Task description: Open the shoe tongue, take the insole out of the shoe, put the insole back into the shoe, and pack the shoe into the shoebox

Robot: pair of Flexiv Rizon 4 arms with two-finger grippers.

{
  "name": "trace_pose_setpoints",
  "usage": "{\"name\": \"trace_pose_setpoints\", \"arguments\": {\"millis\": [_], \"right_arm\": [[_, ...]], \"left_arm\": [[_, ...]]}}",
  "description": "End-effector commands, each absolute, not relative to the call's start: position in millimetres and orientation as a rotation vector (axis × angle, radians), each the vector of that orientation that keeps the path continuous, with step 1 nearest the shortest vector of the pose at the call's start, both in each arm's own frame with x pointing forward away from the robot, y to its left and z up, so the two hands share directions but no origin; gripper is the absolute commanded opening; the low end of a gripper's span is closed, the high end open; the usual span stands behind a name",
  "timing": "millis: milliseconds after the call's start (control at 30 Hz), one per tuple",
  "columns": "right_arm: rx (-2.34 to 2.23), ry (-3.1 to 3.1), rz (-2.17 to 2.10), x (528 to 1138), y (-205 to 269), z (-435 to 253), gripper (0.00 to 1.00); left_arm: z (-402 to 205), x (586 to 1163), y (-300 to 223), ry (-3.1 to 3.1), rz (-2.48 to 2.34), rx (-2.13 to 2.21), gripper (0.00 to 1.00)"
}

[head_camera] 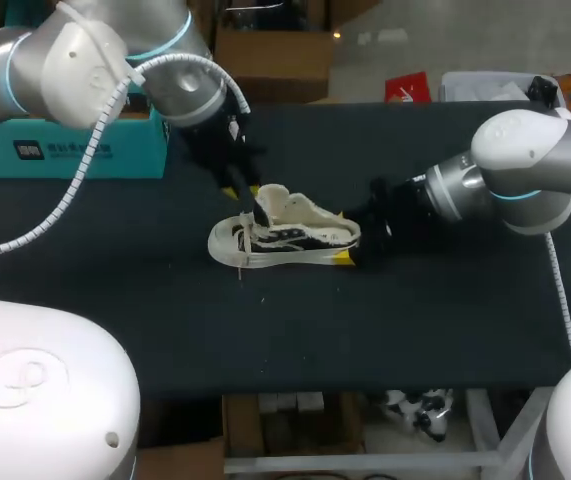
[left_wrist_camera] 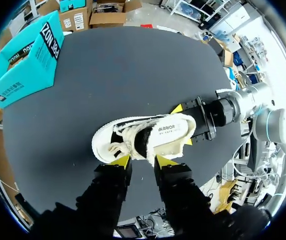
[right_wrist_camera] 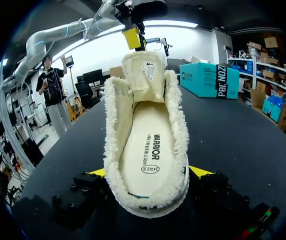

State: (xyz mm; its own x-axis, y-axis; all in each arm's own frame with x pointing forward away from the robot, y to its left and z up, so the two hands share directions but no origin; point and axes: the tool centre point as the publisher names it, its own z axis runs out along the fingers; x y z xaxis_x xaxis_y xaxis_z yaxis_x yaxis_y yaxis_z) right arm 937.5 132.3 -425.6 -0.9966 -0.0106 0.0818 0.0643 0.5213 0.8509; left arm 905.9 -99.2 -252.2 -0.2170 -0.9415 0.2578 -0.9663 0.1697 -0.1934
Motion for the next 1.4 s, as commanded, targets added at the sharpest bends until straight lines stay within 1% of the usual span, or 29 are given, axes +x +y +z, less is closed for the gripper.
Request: {"name": "trace_pose_setpoints", "arguments": {"millis": [33, 200, 233, 300, 667, 967, 1400], "right_arm": [[-0.045, -2.669, -1.503, 938.6, 131.2, -428.3, 0.00], [-0.045, -2.669, -1.503, 938.6, 131.2, -428.3, 0.00], [-0.045, -2.669, -1.503, 938.6, 131.2, -428.3, 0.00], [-0.045, -2.669, -1.503, 938.6, 131.2, -428.3, 0.00], [-0.045, -2.669, -1.503, 938.6, 131.2, -428.3, 0.00], [-0.045, -2.669, -1.503, 938.6, 131.2, -428.3, 0.00], [-0.045, -2.669, -1.503, 938.6, 131.2, -428.3, 0.00]], "left_arm": [[-224.3, 891.2, -106.8, -2.520, 0.484, 1.790, 0.00], [-217.9, 892.2, -119.0, -2.751, 0.427, 1.219, 0.00], [-217.8, 889.9, -120.4, -2.788, 0.399, 0.957, 0.00], [-217.7, 892.7, -124.1, -2.795, 0.285, 0.818, 0.00], [-217.7, 892.7, -124.1, -2.795, 0.285, 0.818, 0.00], [-241.2, 899.1, -153.6, -2.919, 0.227, 0.513, 0.00], [-285.7, 918.4, -154.7, -2.966, 0.157, 0.291, 0.00]]}}
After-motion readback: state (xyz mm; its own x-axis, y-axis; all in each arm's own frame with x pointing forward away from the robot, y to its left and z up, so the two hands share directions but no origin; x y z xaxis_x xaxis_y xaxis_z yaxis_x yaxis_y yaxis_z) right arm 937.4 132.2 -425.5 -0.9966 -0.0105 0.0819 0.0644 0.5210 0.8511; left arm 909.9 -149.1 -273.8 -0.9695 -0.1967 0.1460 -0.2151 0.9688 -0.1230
